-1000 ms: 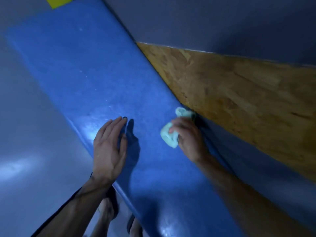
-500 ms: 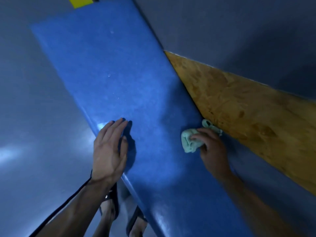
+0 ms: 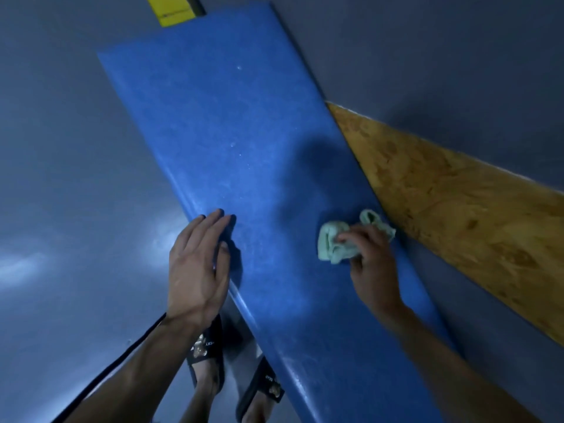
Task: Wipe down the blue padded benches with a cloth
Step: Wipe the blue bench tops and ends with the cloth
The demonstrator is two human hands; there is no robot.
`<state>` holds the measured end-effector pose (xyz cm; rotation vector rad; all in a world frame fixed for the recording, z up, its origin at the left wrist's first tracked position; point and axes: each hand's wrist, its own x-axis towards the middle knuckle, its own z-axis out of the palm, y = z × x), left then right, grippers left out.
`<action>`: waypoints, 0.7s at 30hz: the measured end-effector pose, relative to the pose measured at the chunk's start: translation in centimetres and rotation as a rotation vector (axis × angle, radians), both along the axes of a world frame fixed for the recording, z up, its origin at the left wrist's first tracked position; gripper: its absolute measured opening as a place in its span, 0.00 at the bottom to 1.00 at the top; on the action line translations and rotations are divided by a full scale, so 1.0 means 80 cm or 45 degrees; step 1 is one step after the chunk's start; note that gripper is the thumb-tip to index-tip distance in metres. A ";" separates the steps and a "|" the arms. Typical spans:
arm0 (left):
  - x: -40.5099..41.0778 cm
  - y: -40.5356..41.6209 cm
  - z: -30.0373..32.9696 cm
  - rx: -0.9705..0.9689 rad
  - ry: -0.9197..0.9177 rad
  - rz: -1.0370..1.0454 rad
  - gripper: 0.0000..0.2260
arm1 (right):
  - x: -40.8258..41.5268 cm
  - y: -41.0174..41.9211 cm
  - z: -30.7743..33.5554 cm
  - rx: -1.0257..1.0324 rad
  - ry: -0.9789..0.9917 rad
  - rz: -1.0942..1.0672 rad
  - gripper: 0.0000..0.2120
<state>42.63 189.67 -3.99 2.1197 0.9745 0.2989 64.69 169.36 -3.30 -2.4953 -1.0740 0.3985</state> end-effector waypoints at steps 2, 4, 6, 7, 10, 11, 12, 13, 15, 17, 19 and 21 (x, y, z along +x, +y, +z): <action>-0.004 0.008 -0.001 0.004 -0.016 0.013 0.20 | 0.005 0.009 0.000 -0.039 0.012 0.038 0.24; -0.009 0.017 -0.002 0.013 -0.012 0.024 0.20 | 0.034 0.042 -0.007 -0.045 -0.017 0.077 0.21; -0.015 0.028 -0.004 0.029 0.003 0.043 0.19 | 0.068 0.088 -0.013 -0.060 -0.080 0.055 0.20; -0.019 0.032 -0.005 0.036 0.013 0.049 0.19 | 0.080 0.108 -0.014 -0.087 -0.111 -0.003 0.20; -0.029 0.042 -0.003 0.050 0.011 0.049 0.20 | 0.079 0.141 -0.017 -0.168 -0.209 -0.254 0.19; -0.032 0.045 -0.002 0.052 0.002 0.057 0.20 | 0.068 0.141 -0.017 -0.144 -0.202 -0.294 0.19; -0.036 0.048 0.000 0.048 -0.003 0.074 0.20 | 0.054 0.136 -0.017 -0.089 -0.176 -0.300 0.21; -0.038 0.050 0.002 0.041 -0.003 0.098 0.20 | 0.037 0.128 -0.015 -0.032 -0.139 -0.288 0.23; -0.043 0.054 0.004 0.023 0.003 0.143 0.20 | -0.001 0.105 -0.012 -0.004 -0.094 -0.239 0.28; -0.046 0.058 0.004 0.001 0.004 0.186 0.20 | -0.047 0.085 -0.004 -0.051 -0.087 -0.086 0.30; -0.049 0.062 0.004 -0.012 0.005 0.208 0.19 | -0.093 0.074 0.003 -0.123 -0.074 0.112 0.33; -0.052 0.066 0.003 -0.024 0.009 0.225 0.19 | -0.119 0.082 0.007 -0.159 -0.058 0.288 0.36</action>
